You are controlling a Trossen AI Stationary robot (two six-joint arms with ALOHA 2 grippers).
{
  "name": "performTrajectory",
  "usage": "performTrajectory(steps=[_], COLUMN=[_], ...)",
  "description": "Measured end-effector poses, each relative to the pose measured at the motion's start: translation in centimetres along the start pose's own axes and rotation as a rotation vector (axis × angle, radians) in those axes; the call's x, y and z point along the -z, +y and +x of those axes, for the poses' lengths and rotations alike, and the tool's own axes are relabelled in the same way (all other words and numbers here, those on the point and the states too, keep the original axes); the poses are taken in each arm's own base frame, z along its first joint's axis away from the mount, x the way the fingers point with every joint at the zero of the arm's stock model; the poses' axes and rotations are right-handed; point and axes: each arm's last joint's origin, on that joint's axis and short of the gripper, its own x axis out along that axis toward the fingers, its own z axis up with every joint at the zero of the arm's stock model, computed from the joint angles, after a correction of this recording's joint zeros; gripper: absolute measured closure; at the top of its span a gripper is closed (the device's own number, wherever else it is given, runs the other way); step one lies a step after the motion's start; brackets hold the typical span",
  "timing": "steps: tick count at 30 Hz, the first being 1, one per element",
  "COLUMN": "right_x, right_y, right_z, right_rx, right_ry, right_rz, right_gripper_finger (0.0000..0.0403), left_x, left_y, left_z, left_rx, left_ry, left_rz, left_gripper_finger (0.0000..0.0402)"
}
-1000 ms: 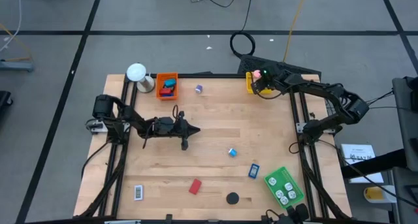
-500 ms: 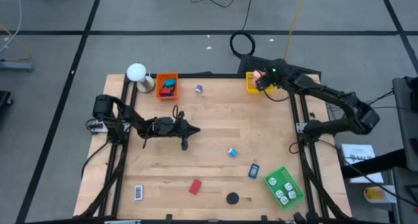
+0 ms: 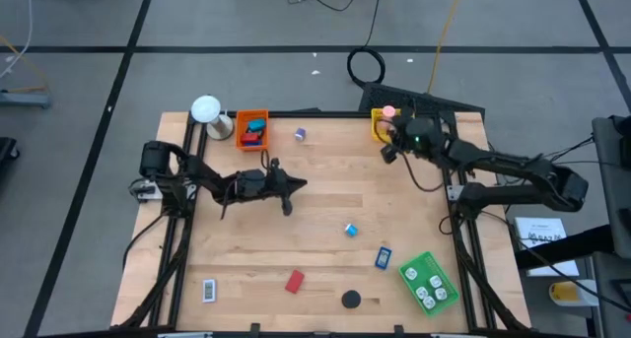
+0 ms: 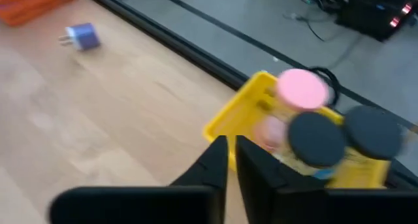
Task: Pick & Place Office items
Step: Put the red digital clock into the orange bin
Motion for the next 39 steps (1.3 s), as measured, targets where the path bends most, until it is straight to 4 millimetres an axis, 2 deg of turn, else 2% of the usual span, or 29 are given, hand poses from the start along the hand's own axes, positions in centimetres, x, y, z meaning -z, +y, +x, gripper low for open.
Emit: performTrajectory(steps=[2, 7, 12, 17, 25, 32, 36, 39], right_x=[0.7, 2.1, 3.1, 4.0, 4.9, 4.9, 4.9, 4.9], right_y=[0.4, 1.0, 0.9, 0.6, 0.1, 0.1, 0.1, 0.1], right_z=[0.2, 0.6, 0.6, 0.3, -0.7, -0.8, -0.8, -0.8], right_rx=[-0.031, -0.112, -0.134, -0.156, -0.182, -0.184, -0.199, -0.204], right_ry=[-0.041, -0.166, -0.288, -0.433, -0.620, -0.628, -0.627, -0.626], right_rz=[0.010, 0.037, 0.058, 0.104, 0.163, 0.166, 0.209, 0.225], right_gripper_finger=[0.0399, 0.0381, 0.0367, 0.0365, 0.0369, 0.0377, 0.0380, 0.0379], left_x=[-0.6, -2.3, -3.0, -2.7, -1.9, -3.7, -4.8, -4.9], left_y=[0.7, 1.4, -0.1, -2.2, -6.7, -12.7, -15.8, -18.0], left_z=[0.1, -0.7, -2.3, -3.3, -4.9, -6.8, -8.2, -9.0], left_rx=[-0.022, -0.021, 0.016, 0.039, 0.054, 0.032, 0.059, 0.066], left_ry=[-0.012, 0.027, 0.135, 0.199, 0.277, 0.337, 0.366, 0.383], left_rz=[-0.027, -0.041, 0.034, 0.080, 0.084, 0.071, 0.003, -0.032], left_gripper_finger=[0.0380, 0.0380, 0.0380, 0.0380, 0.0380, 0.0380, 0.0380, 0.0380])
